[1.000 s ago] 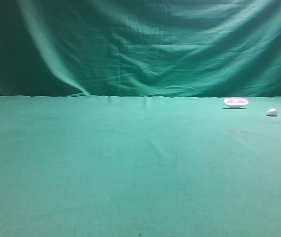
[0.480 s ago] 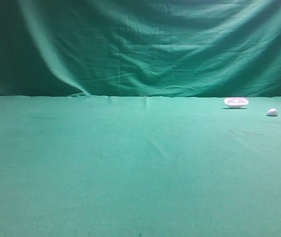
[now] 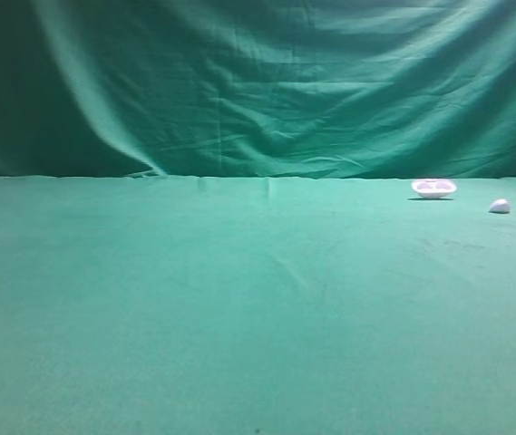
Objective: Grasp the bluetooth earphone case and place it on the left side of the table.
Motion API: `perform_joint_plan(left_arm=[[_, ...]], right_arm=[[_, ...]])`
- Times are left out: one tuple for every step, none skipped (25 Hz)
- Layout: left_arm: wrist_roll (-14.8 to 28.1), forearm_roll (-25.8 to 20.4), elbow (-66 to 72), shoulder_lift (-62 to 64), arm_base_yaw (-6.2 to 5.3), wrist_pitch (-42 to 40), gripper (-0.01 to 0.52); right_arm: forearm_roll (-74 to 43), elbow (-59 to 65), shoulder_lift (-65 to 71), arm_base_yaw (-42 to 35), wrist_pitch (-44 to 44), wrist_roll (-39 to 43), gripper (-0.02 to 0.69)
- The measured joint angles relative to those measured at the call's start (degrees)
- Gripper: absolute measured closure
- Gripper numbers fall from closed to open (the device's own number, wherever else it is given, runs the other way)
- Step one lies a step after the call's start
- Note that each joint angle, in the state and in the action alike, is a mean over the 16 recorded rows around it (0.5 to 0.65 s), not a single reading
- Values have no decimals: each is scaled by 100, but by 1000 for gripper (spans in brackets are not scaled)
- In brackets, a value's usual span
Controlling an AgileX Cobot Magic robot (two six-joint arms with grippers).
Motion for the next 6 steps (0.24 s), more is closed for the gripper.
perform_joint_plan(left_arm=[[0, 0, 0, 0, 0, 0, 514], [0, 0, 0, 0, 0, 0, 514], [0, 0, 0, 0, 0, 0, 514], [0, 0, 0, 0, 0, 0, 514], [0, 0, 0, 0, 0, 0, 514], [0, 0, 0, 0, 0, 0, 514]], right_arm=[[1, 0, 0, 0, 1, 0, 665], [2, 0, 0, 0, 1, 0, 665], [3, 0, 0, 0, 2, 0, 665], [3, 0, 0, 0, 2, 0, 665], [4, 0, 0, 0, 3, 0, 665], [4, 0, 0, 0, 3, 0, 665]])
